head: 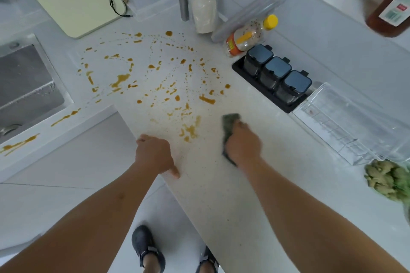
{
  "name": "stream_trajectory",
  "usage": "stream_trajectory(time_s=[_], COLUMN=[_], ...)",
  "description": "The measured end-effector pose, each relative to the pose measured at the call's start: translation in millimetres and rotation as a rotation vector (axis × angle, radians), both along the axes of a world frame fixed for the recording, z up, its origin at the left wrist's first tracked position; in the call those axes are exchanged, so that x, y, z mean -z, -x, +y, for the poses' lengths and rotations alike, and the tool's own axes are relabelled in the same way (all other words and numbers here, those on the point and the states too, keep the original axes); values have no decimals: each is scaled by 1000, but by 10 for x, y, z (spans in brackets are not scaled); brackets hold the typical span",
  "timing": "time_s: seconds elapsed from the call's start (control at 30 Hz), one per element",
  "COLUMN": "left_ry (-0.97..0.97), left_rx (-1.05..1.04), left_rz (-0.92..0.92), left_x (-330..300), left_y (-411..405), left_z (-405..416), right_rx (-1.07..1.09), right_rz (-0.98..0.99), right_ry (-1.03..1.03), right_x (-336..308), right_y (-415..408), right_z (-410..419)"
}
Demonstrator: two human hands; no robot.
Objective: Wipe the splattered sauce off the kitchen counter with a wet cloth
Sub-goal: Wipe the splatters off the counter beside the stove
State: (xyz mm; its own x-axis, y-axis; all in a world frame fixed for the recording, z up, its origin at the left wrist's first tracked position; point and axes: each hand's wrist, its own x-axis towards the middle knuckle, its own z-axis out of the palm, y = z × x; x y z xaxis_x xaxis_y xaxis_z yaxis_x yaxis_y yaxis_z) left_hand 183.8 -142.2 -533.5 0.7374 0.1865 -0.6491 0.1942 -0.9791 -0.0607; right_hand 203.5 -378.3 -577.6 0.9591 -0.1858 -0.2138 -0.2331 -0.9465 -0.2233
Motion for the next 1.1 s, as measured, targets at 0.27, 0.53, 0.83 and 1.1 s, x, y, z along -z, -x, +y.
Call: stream_trajectory(time_s=[0.27, 0.53, 0.83, 1.1], left_ry=[-28, 186, 146, 34], left_rx=[85, 237, 287, 357], left_rz=[16, -43, -178, -149], left_x=[39, -66, 22, 197], left_y=[14, -136, -704, -757], left_z=[58, 666, 1355, 1303], right_rx=[-124, 396, 36, 584], right_rz=[146, 234, 255, 211], right_ry=[62, 43, 68, 64], right_x=[-34, -226, -165, -163], right_y=[183, 228, 152, 123], right_z=[212, 281, 1825, 984])
